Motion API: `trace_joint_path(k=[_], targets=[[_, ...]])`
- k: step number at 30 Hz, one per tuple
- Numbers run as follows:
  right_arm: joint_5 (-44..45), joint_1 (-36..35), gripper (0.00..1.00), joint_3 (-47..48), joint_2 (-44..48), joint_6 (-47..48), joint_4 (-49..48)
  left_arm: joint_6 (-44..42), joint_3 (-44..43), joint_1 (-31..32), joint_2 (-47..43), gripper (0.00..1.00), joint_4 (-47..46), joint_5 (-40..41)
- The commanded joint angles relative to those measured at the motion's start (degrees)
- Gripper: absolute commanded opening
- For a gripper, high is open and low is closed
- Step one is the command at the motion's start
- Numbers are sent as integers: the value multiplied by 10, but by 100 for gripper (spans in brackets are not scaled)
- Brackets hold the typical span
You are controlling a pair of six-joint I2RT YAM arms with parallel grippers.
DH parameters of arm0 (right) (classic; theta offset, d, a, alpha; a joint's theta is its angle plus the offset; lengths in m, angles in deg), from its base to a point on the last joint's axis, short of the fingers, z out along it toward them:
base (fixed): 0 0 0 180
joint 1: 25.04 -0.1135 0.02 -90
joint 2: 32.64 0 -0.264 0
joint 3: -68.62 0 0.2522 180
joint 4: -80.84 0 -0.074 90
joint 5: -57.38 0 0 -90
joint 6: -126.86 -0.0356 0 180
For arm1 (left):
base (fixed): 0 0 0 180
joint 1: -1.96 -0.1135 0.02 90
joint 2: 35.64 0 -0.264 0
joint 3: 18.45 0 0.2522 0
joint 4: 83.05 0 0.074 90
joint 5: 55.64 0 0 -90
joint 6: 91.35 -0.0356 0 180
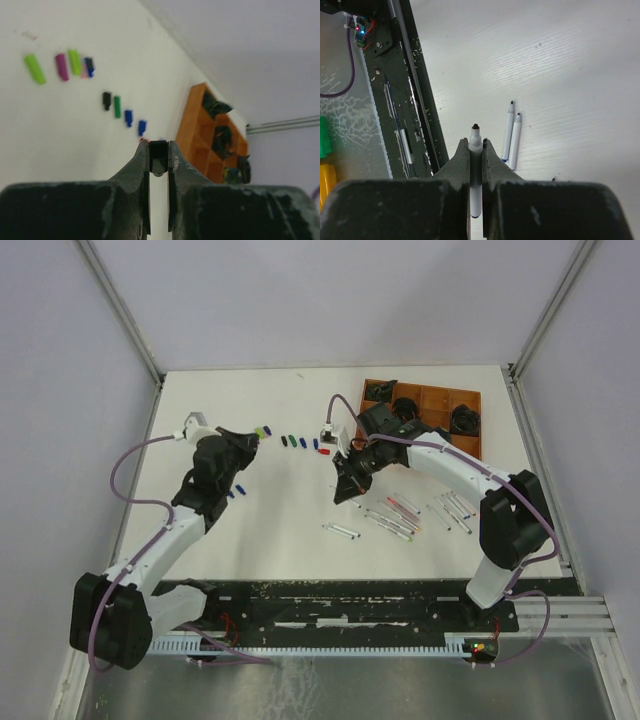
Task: Open the pen caps
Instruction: Open the pen cap from the pen, then place the pen cap at the center of the board.
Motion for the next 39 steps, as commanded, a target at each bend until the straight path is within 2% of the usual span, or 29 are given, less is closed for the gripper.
trace_joint_path(k=[1,13,23,29,34,39], targets=[[15,4,2,-2,20,8,-19,-9,-11,-1,38,3,174,6],[-4,19,2,1,7,11,-11,13,-112,-2,225,3,319,60],[-24,33,2,2,9,13,-6,-6,-251,-10,371,3,440,44],[-33,37,2,2,13,14,-4,-10,-261,-36,395,4,455,8],[-42,41,2,2,16,13,-4,-3,-252,-45,390,12,448,3],[-49,44,2,1,20,12,-4,-5,-254,-55,403,15,451,-21]])
